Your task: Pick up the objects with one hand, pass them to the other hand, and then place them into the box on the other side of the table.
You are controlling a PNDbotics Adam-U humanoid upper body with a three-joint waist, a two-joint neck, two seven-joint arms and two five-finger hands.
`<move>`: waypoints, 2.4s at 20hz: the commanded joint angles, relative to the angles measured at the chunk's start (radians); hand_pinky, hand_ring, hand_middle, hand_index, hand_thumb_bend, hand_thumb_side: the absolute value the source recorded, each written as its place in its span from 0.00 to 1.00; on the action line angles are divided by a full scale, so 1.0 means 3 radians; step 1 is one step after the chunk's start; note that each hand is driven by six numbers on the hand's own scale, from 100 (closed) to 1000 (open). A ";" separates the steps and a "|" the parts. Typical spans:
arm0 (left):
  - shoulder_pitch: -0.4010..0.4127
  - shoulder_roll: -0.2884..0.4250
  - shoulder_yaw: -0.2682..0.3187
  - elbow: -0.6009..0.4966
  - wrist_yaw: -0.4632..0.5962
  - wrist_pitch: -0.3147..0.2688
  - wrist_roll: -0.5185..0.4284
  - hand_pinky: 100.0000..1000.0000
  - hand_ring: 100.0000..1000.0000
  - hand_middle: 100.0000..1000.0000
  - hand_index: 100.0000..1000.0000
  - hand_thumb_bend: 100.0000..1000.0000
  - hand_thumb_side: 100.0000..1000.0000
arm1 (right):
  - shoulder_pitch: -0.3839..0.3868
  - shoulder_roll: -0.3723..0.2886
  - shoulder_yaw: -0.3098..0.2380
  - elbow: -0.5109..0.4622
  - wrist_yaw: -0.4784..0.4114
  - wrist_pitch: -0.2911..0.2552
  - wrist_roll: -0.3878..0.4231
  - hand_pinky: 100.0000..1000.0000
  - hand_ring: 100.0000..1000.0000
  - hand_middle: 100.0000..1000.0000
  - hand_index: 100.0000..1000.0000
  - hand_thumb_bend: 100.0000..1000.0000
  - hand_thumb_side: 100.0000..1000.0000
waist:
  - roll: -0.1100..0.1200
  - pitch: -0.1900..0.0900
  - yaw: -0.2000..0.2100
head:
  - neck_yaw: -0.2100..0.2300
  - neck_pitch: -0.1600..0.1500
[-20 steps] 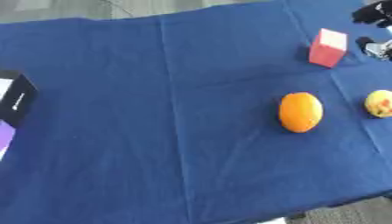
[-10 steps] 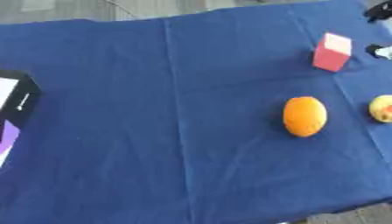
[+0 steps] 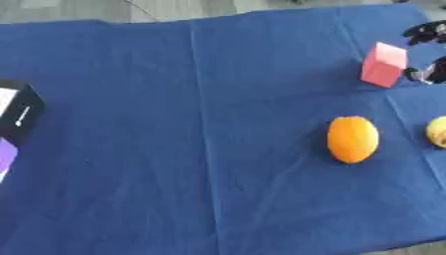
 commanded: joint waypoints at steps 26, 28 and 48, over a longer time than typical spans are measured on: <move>-0.0092 0.0105 0.0001 -0.0119 0.0006 0.0018 -0.0010 0.74 0.71 0.74 0.90 0.25 0.89 | -0.0030 -0.0154 -0.0188 0.0035 0.0175 0.0140 -0.0409 1.00 1.00 0.94 1.00 0.15 0.12 | -0.0008 0.0129 0.0162 | -0.0178 -0.0211; -0.0089 0.0103 0.0005 -0.0120 0.0008 0.0020 -0.0004 0.74 0.71 0.74 0.90 0.25 0.89 | -0.0018 -0.0162 -0.0200 0.0046 0.0181 0.0143 -0.0431 1.00 1.00 0.94 1.00 0.16 0.12 | -0.0010 0.0138 0.0174 | -0.0181 -0.0221; -0.0083 0.0074 0.0000 -0.0117 0.0021 0.0026 0.0018 0.74 0.71 0.73 0.89 0.24 0.90 | 0.0018 -0.0174 -0.0251 0.0212 0.0284 0.0186 -0.0423 1.00 1.00 0.93 1.00 0.18 0.12 | 0.0015 0.0218 0.0175 | -0.0208 -0.0251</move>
